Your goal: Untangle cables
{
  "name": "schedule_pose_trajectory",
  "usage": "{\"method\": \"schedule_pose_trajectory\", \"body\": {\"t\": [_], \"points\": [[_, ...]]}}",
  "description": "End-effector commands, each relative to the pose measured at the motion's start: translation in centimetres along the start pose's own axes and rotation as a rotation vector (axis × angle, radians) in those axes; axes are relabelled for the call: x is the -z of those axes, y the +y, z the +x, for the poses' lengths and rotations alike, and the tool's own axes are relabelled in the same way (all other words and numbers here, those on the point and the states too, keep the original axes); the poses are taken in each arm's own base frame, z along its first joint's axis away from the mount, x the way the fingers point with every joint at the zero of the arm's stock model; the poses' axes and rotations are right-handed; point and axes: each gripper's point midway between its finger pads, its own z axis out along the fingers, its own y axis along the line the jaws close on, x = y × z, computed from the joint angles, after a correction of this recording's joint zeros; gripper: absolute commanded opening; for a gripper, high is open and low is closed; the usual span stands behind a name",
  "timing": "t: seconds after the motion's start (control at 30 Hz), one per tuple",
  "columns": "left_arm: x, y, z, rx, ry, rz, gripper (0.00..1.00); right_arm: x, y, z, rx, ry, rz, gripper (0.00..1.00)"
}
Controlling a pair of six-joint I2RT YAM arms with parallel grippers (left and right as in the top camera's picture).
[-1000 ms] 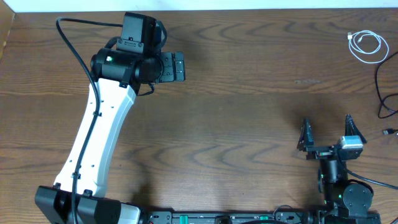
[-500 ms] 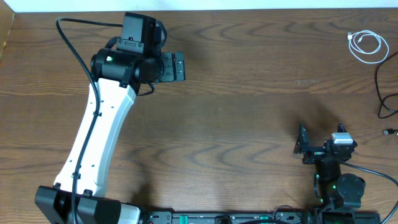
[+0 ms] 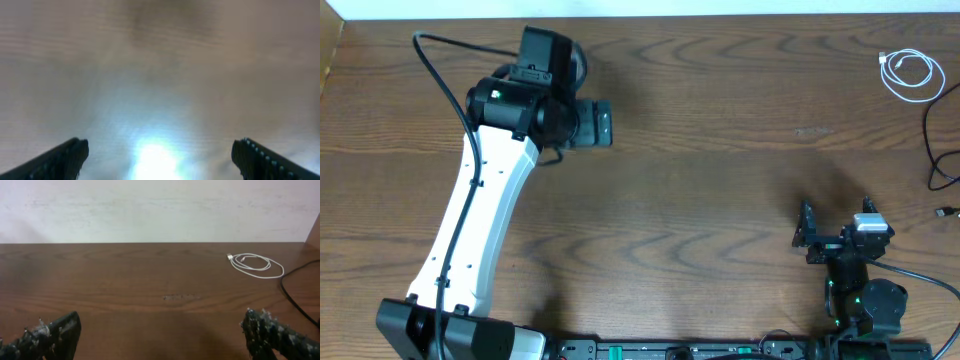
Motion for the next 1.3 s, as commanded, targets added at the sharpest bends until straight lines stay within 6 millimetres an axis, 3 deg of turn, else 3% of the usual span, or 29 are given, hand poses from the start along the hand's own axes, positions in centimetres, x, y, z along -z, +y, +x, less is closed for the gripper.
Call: {"method": "schedule_pose_trajectory", "body": {"t": [0.0,0.1,0.2,0.37,0.6,0.67,0.8,1.1,1.27], "points": [[0.6,2.4,1.7,-0.016,0.054,-0.126,0.97,0.0,-0.3,0.1,0.008,0.001,0.015,0.99],[0.3,4.0,3.6,-0.033,0.081,-0.198,0.97,0.0,-0.3,0.1,0.008,0.001,0.015,0.99],[0.1,4.5,4.6,-0.034,0.021,-0.191,0.97,0.0,-0.3,0.1,0.008,0.001,0.015,0.99],[-0.1,5.4,6.6,-0.014,-0.189,-0.140,0.97,0.0,-0.3,0.1,0.008,0.001,0.015,0.99],[0.7,8.5,9.7,0.093,-0.486,-0.102,0.97,0.0,-0.3,0.1,0.008,0.001,0.015,0.99],[1.1,10.2,10.0,0.157,-0.654,-0.095,0.97,0.0,-0.3,0.1,0.008,0.001,0.015,0.99],[1.3,11.0,10.1,0.170,-0.815,-0.101,0.97,0.0,-0.3,0.1,0.008,0.001,0.015,0.99],[2.5,11.0,8.8,0.175,-1.201,-0.039,0.97,0.0,-0.3,0.1,0.008,0.001,0.015,0.99],[1.3,11.2,9.4,0.175,-1.264,-0.027,0.97,0.0,-0.3,0.1,0.008,0.001,0.015,0.99]]}}
